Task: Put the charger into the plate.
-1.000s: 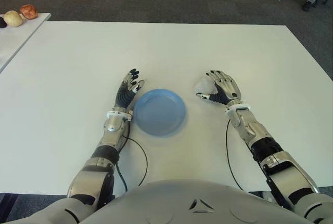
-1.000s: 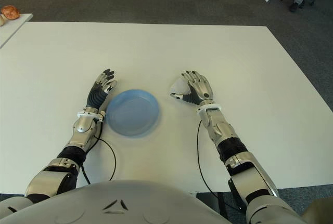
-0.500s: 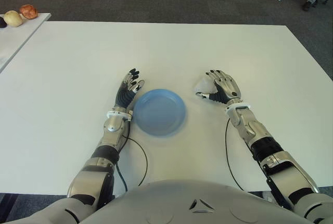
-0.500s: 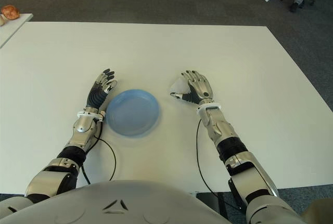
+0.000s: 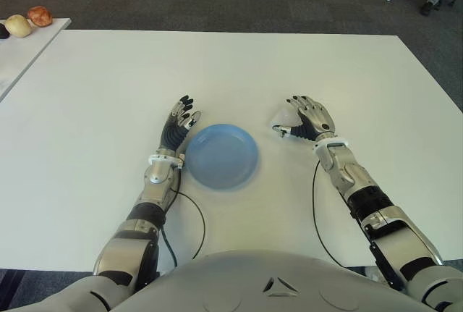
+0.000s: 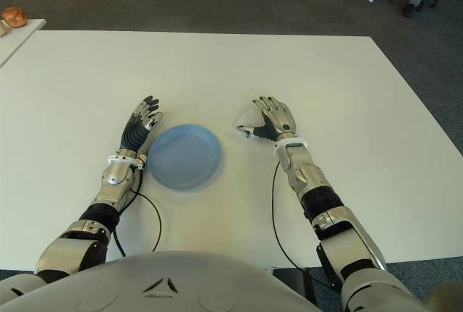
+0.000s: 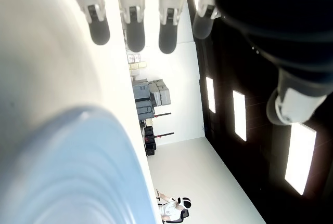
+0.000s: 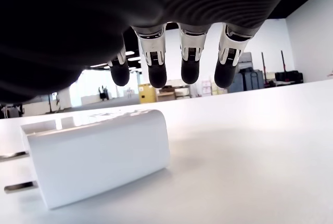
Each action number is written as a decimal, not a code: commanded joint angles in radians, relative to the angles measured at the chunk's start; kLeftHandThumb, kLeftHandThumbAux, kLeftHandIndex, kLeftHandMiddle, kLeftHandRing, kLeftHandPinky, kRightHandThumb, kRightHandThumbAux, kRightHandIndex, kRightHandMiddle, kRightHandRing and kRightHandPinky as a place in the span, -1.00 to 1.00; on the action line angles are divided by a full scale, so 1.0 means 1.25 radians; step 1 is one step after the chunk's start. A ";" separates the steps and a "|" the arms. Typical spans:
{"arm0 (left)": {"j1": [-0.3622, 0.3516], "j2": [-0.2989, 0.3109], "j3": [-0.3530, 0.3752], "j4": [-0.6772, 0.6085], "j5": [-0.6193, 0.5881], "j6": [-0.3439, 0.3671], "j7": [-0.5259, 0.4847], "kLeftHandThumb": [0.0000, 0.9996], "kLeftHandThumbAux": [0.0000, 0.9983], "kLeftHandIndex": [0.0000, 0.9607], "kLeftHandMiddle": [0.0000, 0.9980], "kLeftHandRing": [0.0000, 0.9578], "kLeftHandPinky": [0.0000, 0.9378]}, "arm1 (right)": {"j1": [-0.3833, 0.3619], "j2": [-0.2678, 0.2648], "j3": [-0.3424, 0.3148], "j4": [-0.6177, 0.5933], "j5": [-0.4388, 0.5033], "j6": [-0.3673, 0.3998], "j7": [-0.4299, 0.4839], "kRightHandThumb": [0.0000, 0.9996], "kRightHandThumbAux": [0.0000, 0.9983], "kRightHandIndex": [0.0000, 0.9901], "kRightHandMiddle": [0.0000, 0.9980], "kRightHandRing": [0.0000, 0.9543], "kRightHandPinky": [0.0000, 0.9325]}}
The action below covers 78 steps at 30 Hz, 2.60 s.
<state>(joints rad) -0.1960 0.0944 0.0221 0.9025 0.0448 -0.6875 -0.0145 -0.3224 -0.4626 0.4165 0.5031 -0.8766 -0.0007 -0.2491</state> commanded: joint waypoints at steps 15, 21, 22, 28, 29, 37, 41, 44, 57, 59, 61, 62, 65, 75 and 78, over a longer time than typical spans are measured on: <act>0.062 -0.026 -0.009 0.060 0.017 0.023 0.016 -1.00 -0.06 -0.80 -0.71 -0.73 -0.73 | -0.002 0.019 0.005 -0.028 0.009 0.039 0.053 -0.32 -0.51 -1.00 -1.00 -1.00 -1.00; 0.062 -0.027 -0.008 0.060 0.013 0.027 0.013 -1.00 -0.08 -0.81 -0.71 -0.72 -0.71 | -0.002 0.021 0.012 -0.017 0.005 0.040 0.053 -0.29 -0.52 -1.00 -1.00 -1.00 -1.00; 0.062 -0.027 -0.008 0.060 0.012 0.029 0.012 -1.00 -0.07 -0.82 -0.71 -0.73 -0.72 | -0.003 0.020 0.014 -0.016 0.004 0.040 0.053 -0.29 -0.53 -1.00 -1.00 -1.00 -1.00; 0.063 -0.027 -0.009 0.059 0.013 0.022 0.009 -1.00 -0.07 -0.83 -0.73 -0.75 -0.74 | -0.006 0.018 0.024 -0.007 -0.004 0.044 0.056 -0.29 -0.59 -1.00 -1.00 -1.00 -1.00; 0.063 -0.027 -0.009 0.060 0.013 0.020 0.010 -1.00 -0.07 -0.83 -0.73 -0.75 -0.74 | -0.007 0.020 0.027 0.000 -0.005 0.044 0.054 -0.29 -0.60 -1.00 -1.00 -1.00 -1.00; 0.067 -0.028 -0.011 0.052 0.018 0.019 0.018 -1.00 -0.05 -0.81 -0.71 -0.72 -0.69 | -0.025 0.036 0.047 0.107 0.001 0.013 0.000 -0.30 -0.64 -1.00 -1.00 -1.00 -1.00; 0.070 -0.028 -0.011 0.047 0.018 0.020 0.018 -1.00 -0.04 -0.81 -0.70 -0.71 -0.68 | -0.030 0.035 0.051 0.131 0.006 -0.004 -0.014 -0.30 -0.65 -1.00 -1.00 -1.00 -1.00; 0.074 -0.026 -0.011 0.043 0.018 0.021 0.018 -1.00 -0.04 -0.81 -0.70 -0.70 -0.68 | -0.030 0.033 0.054 0.148 0.009 -0.019 -0.024 -0.31 -0.65 -1.00 -1.00 -1.00 -1.00; 0.086 -0.021 -0.012 0.023 0.015 0.017 0.007 -1.00 -0.06 -0.81 -0.72 -0.73 -0.70 | -0.035 0.033 0.061 0.191 0.021 -0.047 -0.037 -0.38 -0.65 -1.00 -1.00 -1.00 -1.00; 0.089 -0.019 -0.012 0.017 0.016 0.022 0.005 -1.00 -0.06 -0.81 -0.71 -0.72 -0.69 | -0.036 0.034 0.063 0.195 0.022 -0.046 -0.035 -0.38 -0.65 -1.00 -1.00 -1.00 -1.00; 0.092 -0.017 -0.013 0.010 0.015 0.030 0.002 -1.00 -0.06 -0.82 -0.71 -0.72 -0.70 | -0.037 0.035 0.064 0.198 0.024 -0.047 -0.034 -0.39 -0.64 -1.00 -1.00 -1.00 -1.00; 0.093 -0.015 -0.014 0.007 0.016 0.035 0.001 -1.00 -0.06 -0.82 -0.71 -0.72 -0.70 | -0.038 0.035 0.064 0.203 0.025 -0.049 -0.034 -0.39 -0.64 -1.00 -1.00 -1.00 -1.00; 0.097 -0.012 -0.013 0.002 0.014 0.038 -0.003 -1.00 -0.06 -0.83 -0.71 -0.72 -0.71 | -0.041 0.035 0.064 0.211 0.030 -0.052 -0.031 -0.40 -0.64 -1.00 -1.00 -1.00 -1.00; 0.105 -0.012 -0.008 -0.007 0.001 0.023 -0.023 -1.00 -0.05 -0.84 -0.71 -0.73 -0.73 | -0.054 0.041 0.064 0.243 0.052 -0.054 -0.014 -0.40 -0.62 -1.00 -1.00 -1.00 -1.00; 0.106 -0.010 -0.009 -0.008 0.003 0.023 -0.022 -1.00 -0.05 -0.84 -0.71 -0.73 -0.73 | -0.062 0.044 0.063 0.260 0.061 -0.055 -0.010 -0.39 -0.62 -1.00 -1.00 -1.00 -1.00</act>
<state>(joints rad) -0.1571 0.0918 0.0208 0.8399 0.0397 -0.6757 -0.0298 -0.4129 -0.4188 0.4838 0.7817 -0.8152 -0.0727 -0.3075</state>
